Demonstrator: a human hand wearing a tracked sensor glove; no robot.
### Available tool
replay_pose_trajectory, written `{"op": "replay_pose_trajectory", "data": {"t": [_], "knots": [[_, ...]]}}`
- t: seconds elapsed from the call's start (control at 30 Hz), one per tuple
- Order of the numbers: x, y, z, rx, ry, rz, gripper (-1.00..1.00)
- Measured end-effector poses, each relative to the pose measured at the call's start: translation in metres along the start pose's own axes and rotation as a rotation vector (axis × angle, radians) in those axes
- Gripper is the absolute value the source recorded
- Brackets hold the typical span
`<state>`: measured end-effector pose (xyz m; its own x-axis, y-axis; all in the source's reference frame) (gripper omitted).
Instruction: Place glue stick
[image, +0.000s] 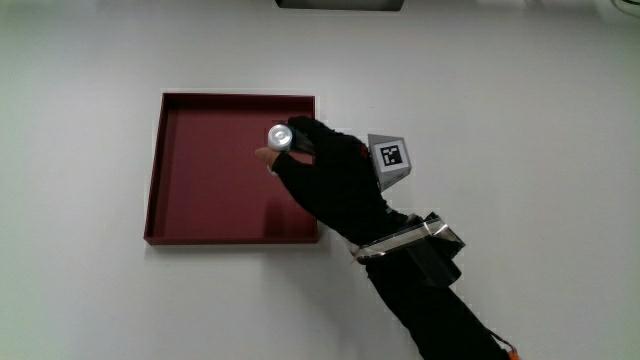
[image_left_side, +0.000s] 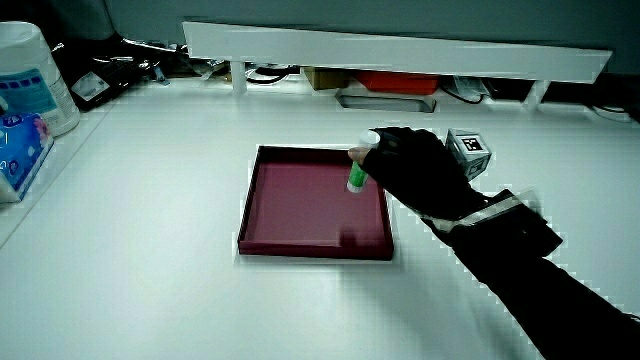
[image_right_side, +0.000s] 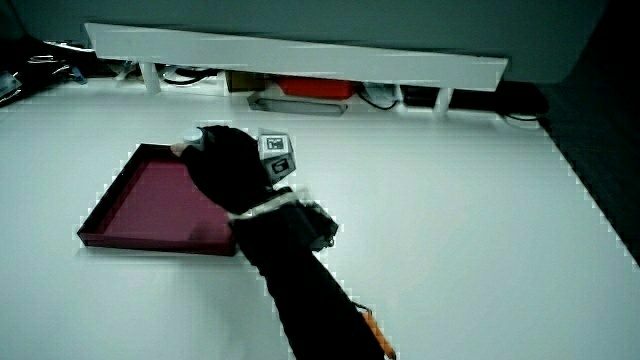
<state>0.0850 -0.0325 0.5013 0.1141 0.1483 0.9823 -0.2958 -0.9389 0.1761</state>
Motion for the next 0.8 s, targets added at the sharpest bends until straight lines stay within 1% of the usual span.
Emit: {"op": "replay_pose_trajectory", "data": {"t": [0.03,0.1,0.13,0.17,0.23,0.3,0.33,0.37,0.4,0.43,0.47,0.5,0.6,0.67,0.7,0.73,0.8], "knots": [[0.001,0.000,-0.004,-0.010,0.040,0.008,0.00],[0.007,-0.001,-0.010,-0.020,0.041,-0.011,0.00],[0.010,-0.001,-0.013,-0.026,0.032,-0.031,0.00],[0.013,-0.001,-0.016,-0.035,0.038,-0.025,0.00],[0.017,-0.003,-0.021,-0.048,0.029,-0.060,0.00],[0.024,-0.004,-0.025,-0.063,0.029,-0.077,0.00],[0.028,-0.005,-0.027,-0.067,0.036,-0.075,0.00],[0.030,-0.006,-0.029,-0.075,0.036,-0.092,0.00],[0.032,-0.007,-0.031,-0.080,0.027,-0.095,0.00],[0.032,-0.008,-0.033,-0.086,0.027,-0.116,0.00],[0.035,-0.009,-0.034,-0.094,0.041,-0.109,0.00],[0.037,-0.009,-0.036,-0.094,0.034,-0.117,0.00],[0.041,-0.012,-0.038,-0.111,0.017,-0.166,0.00],[0.044,-0.012,-0.040,-0.116,0.011,-0.169,0.00],[0.046,-0.012,-0.040,-0.116,0.022,-0.168,0.00],[0.048,-0.013,-0.041,-0.119,0.045,-0.169,0.00],[0.049,-0.012,-0.041,-0.118,0.024,-0.168,0.00]]}}
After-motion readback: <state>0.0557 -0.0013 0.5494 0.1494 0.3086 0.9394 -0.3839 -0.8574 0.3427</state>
